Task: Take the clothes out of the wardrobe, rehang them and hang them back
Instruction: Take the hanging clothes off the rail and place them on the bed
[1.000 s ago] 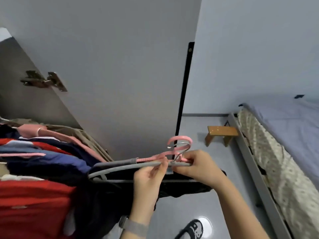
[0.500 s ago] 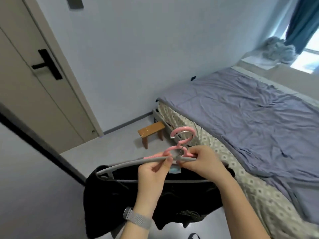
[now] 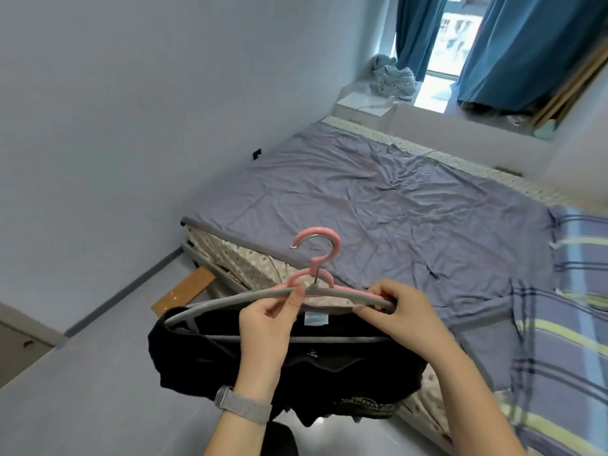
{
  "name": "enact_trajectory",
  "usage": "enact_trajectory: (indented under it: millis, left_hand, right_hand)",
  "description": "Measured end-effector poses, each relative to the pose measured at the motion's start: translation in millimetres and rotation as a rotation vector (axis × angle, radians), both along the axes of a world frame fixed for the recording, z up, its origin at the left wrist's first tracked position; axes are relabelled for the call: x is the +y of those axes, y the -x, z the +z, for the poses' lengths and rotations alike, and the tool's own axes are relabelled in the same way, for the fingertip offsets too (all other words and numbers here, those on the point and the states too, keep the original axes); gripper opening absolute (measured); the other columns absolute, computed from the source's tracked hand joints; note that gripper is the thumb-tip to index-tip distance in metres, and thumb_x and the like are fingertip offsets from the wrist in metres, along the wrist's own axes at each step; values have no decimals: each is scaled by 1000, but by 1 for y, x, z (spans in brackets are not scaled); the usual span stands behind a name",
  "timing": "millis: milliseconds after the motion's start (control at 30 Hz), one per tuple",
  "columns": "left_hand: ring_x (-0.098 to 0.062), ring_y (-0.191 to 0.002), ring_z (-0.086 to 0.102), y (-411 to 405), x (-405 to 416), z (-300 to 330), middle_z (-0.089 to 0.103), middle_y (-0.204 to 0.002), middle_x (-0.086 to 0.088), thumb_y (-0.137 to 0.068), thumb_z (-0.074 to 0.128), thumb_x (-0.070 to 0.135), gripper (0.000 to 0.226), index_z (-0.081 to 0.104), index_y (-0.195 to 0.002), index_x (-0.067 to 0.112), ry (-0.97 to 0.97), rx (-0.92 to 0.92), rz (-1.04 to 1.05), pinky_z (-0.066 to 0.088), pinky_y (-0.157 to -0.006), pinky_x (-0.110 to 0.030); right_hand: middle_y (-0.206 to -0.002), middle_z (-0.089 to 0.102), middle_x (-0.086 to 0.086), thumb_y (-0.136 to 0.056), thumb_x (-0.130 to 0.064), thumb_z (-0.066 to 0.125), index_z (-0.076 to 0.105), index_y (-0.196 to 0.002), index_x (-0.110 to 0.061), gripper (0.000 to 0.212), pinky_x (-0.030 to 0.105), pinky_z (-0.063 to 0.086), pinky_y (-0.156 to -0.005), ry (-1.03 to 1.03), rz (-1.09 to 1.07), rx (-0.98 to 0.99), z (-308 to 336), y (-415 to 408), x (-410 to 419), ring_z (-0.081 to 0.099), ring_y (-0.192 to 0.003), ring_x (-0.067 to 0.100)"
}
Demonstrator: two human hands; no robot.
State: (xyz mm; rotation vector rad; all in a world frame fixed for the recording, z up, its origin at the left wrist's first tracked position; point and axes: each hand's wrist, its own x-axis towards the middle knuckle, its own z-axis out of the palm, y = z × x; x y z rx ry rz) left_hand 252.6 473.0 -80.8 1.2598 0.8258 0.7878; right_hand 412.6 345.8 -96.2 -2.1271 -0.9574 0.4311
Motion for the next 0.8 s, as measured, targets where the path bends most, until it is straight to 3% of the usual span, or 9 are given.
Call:
enact_trajectory:
  millis: [100, 200, 367, 633, 800]
  left_hand:
    - [7, -69, 62, -45, 26, -7, 73, -80, 16, -82, 67, 16, 13, 74, -91, 8, 18, 6, -45, 51, -68, -11]
    - [6, -62, 60, -98, 64, -14, 70, -66, 11, -82, 67, 13, 7, 74, -85, 13, 22, 25, -124, 46, -57, -8]
    - [5, -57, 56, -187, 125, -8, 63, -61, 11, -84, 67, 12, 8, 74, -87, 11, -11, 38, -293, 44, -54, -9]
    - [2, -57, 57, -339, 171, 19, 74, -81, 11, -85, 65, 11, 10, 74, -89, 13, -104, -16, -523, 46, -55, -10]
    - [-9, -80, 69, -416, 184, 8, 74, -97, 9, -86, 63, 24, 14, 73, -90, 16, -73, 13, -579, 55, -65, -21]
  right_hand:
    - [-64, 58, -19, -79, -34, 71, 52, -64, -34, 24, 21, 34, -58, 24, -93, -74, -13, -31, 22, 53, -64, 4]
    - [-64, 60, -12, -79, -19, 66, 55, -71, -31, 18, 27, 40, -61, 19, -225, -62, -24, -75, 49, 55, -65, 6]
    - [-67, 59, -5, -83, -11, 61, 55, -74, -28, 20, 26, 40, -65, 22, -322, -44, -20, -144, 87, 54, -68, 8]
    - [-66, 58, -6, -85, -21, 62, 60, -74, -27, 12, 35, 42, -67, -65, -412, -34, -3, -275, 107, 54, -70, 13]
    - [-64, 57, -10, -81, -26, 59, 58, -73, -35, 12, 33, 41, -66, -80, -470, -31, -12, -350, 116, 53, -71, 12]
